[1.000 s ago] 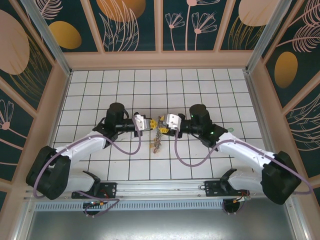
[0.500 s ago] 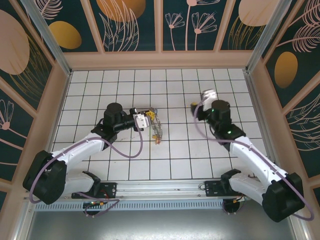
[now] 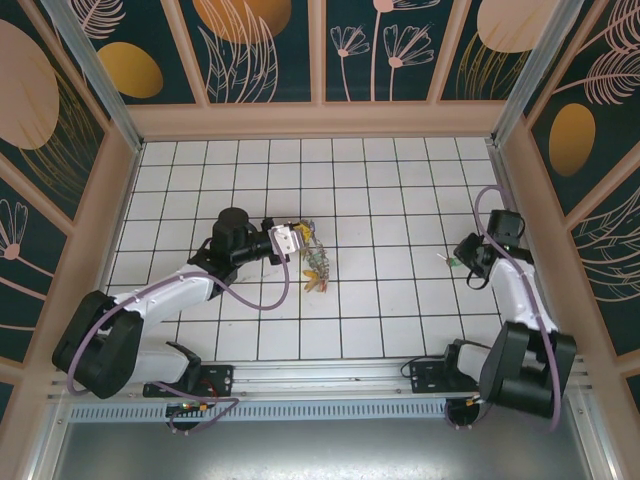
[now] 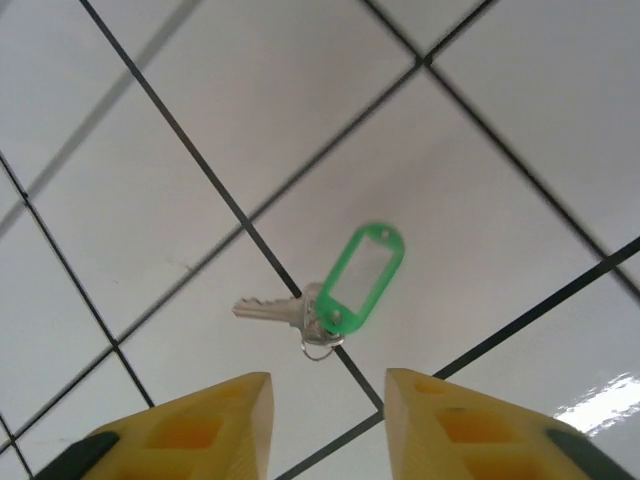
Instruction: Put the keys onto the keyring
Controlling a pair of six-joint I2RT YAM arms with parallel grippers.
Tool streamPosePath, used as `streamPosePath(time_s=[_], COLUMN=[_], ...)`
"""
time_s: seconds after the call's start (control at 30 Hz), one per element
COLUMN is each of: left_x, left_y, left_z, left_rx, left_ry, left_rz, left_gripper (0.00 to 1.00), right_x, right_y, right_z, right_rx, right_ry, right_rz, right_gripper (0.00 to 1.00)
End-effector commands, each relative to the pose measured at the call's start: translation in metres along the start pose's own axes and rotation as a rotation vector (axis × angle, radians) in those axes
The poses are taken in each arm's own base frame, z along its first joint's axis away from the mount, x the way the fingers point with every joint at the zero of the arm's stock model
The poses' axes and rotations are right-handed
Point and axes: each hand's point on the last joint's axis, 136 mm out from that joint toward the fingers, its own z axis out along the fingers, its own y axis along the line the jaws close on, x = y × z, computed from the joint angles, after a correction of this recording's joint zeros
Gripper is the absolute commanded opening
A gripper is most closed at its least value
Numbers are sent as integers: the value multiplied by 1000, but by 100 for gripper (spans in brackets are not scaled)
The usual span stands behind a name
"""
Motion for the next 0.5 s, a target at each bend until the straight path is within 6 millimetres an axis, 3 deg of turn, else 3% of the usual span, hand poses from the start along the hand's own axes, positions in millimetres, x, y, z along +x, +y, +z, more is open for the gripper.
streamPosePath(time_s=[0.0,0.17,0.47], left_x=[-22,-14,-11], left_y=[12,10,8], left_z=[0,1,4], left_rx=[-22,-20,-11], left_ry=[-61,-40,-36], left_rz=[14,3,-23], left_gripper=[0,0,0], right_x=[15,13,10], right_y=[4,-6,8], right_z=[19,37,45], right_rx=[-27,106,176], right_ry=[123,137,127], right_rz=[44,-62,-184], right_gripper=[27,33,32])
